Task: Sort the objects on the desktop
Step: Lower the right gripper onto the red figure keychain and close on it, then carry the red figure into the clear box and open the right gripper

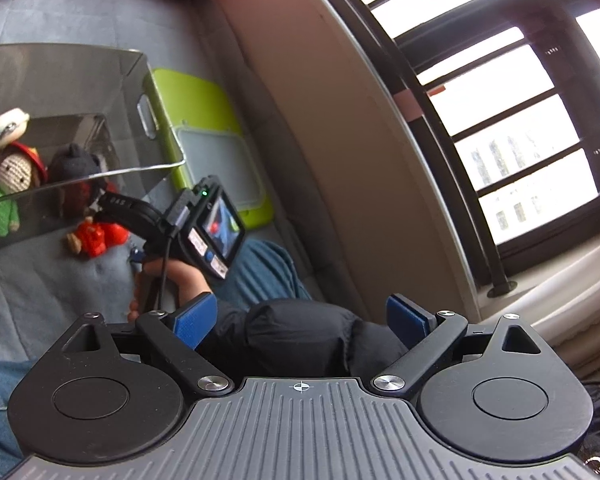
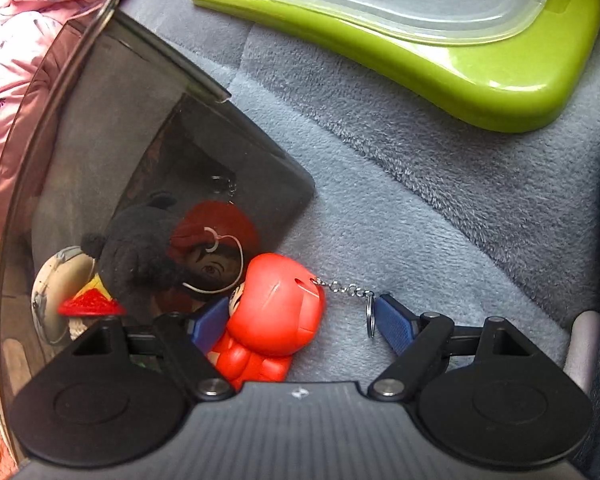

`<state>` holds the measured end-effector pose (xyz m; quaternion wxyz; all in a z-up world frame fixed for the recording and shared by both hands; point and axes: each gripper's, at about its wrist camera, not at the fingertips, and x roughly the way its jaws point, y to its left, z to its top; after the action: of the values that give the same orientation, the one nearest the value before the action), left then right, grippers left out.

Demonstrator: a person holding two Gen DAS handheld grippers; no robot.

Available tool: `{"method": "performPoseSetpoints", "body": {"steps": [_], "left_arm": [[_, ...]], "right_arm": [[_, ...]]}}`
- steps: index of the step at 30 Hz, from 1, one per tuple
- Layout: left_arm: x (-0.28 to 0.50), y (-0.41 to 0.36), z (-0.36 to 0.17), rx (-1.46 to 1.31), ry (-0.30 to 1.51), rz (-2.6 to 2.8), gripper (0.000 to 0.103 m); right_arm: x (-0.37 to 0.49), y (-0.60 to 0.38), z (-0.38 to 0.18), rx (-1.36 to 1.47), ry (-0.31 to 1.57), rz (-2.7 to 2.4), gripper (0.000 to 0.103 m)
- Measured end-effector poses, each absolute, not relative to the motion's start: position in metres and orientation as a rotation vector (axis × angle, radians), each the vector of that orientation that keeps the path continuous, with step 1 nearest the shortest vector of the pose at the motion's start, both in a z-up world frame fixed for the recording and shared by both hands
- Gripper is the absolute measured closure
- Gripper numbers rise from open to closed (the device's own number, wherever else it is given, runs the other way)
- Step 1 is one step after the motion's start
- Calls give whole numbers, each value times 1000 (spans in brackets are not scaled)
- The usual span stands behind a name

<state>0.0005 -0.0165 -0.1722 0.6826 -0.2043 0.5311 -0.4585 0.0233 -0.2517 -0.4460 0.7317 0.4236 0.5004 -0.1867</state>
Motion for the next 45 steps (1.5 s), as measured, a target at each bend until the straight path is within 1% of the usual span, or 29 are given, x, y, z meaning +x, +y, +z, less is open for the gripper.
{"method": "performPoseSetpoints", "body": {"steps": [3, 4, 5, 6, 13, 19, 23, 26, 32, 35, 37, 39, 45], "left_arm": [[5, -4, -172, -506, 1179, -986, 8], [7, 2, -171, -530, 1172, -967, 8], [9, 7, -171, -554, 1165, -947, 8], [12, 12, -171, -574, 1159, -930, 8], [19, 33, -172, -656, 1149, -842, 8], [23, 22, -177, -617, 1180, -846, 8], [24, 15, -185, -593, 1195, -874, 8], [26, 12, -191, -584, 1215, -879, 8], [32, 10, -199, -575, 1226, -872, 8], [33, 12, -207, -556, 1249, -857, 8], [34, 18, -214, -529, 1267, -831, 8], [35, 27, -225, -520, 1294, -786, 8], [44, 58, -257, -598, 1361, -673, 8]], "right_arm": [[14, -250, -445, 945, 1066, -422, 28], [12, -250, -444, 959, 1056, -410, 37], [11, -252, -443, 981, 1050, -388, 51], [10, -253, -443, 1002, 1054, -369, 52], [-2, -264, -442, 1082, 1061, -335, 53], [-25, -276, -409, 1039, 1094, -230, 54], [-32, -286, -365, 970, 1095, -174, 54], [-23, -293, -326, 888, 1063, -125, 54], [13, -291, -239, 674, 902, -3, 53], [51, -285, -210, 568, 858, 17, 53], [82, -276, -205, 504, 862, 18, 53], [116, -264, -217, 477, 908, 14, 53], [208, -213, -301, 355, 1096, -41, 53]]}}
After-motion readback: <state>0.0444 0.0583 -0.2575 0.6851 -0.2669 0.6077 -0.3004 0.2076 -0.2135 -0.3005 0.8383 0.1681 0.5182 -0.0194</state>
